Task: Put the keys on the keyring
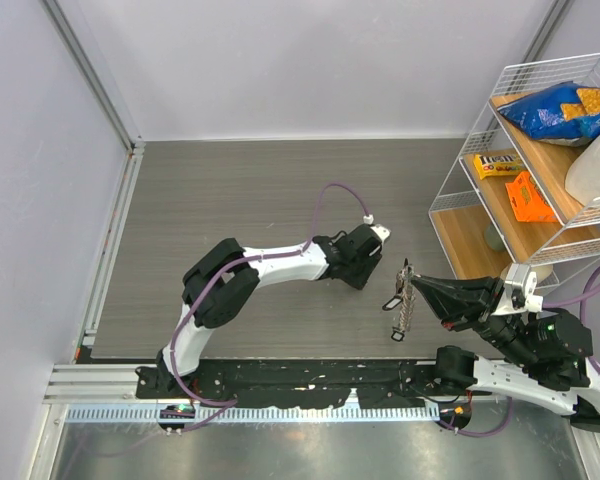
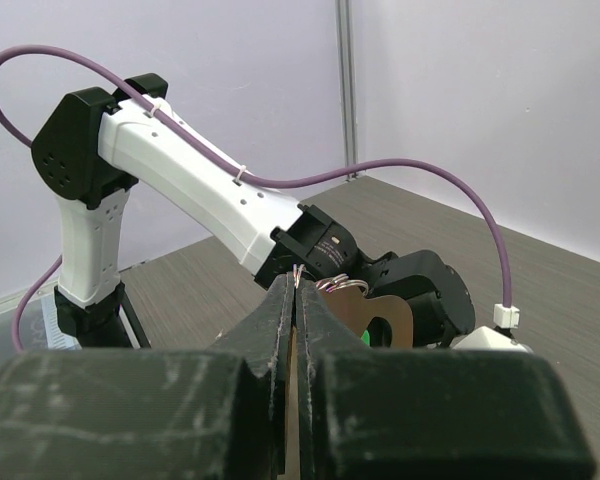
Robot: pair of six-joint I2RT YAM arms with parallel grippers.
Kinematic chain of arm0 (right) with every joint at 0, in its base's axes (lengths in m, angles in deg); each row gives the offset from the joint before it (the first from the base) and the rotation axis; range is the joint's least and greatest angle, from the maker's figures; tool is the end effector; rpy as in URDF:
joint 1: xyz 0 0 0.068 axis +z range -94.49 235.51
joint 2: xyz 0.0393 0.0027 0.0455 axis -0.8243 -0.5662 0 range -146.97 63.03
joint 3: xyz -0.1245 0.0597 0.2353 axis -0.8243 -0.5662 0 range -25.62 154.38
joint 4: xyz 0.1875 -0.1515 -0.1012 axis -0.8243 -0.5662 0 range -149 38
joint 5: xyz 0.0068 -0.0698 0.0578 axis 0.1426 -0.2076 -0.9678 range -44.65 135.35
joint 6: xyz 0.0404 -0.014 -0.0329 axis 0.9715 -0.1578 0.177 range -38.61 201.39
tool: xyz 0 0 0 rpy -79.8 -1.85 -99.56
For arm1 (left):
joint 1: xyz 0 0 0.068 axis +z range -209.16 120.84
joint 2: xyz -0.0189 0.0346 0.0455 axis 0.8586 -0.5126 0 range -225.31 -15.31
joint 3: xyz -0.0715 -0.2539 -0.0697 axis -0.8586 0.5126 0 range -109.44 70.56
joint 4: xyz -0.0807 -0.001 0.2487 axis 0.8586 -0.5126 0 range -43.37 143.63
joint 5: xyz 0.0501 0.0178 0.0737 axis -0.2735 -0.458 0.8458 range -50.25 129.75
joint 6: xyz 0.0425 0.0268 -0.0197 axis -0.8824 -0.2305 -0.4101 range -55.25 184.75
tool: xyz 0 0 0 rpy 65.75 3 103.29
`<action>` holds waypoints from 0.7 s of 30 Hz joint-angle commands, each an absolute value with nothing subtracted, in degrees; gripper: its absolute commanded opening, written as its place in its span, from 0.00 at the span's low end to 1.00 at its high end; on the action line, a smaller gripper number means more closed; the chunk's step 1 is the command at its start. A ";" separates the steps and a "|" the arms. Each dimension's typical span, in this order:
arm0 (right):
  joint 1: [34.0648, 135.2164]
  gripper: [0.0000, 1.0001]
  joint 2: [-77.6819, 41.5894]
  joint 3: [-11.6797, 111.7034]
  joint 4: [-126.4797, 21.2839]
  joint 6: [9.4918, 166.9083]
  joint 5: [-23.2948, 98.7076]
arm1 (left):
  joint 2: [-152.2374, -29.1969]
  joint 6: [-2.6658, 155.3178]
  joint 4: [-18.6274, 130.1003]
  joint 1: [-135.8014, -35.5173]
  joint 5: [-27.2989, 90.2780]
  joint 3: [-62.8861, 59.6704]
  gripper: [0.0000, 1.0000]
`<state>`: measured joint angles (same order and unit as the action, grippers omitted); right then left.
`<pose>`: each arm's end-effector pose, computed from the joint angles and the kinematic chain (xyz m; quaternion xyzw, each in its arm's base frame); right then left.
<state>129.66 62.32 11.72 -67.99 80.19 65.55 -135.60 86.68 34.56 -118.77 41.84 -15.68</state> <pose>0.0166 0.0134 0.3489 -0.2282 0.5315 0.4010 0.7103 0.2316 -0.3922 0.1664 0.3008 0.8996 -0.1934 0.2508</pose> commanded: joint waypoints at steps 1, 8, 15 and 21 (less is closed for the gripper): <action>129.96 0.06 65.32 11.99 -65.71 80.77 64.86 | -133.88 85.49 33.68 -119.54 44.32 -17.68 0.34; 129.96 0.06 65.32 11.82 -65.54 80.86 64.60 | -132.65 84.87 33.15 -120.51 47.22 -16.98 0.33; 129.96 0.06 65.23 11.82 -65.45 80.95 64.33 | -132.38 84.87 33.15 -121.04 48.28 -16.45 0.29; 129.96 0.06 65.14 11.73 -65.45 80.95 64.33 | -132.21 84.96 33.24 -121.56 48.63 -16.10 0.15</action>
<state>129.66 62.32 11.35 -68.01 80.26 64.85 -135.56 85.26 33.60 -120.98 47.21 -15.68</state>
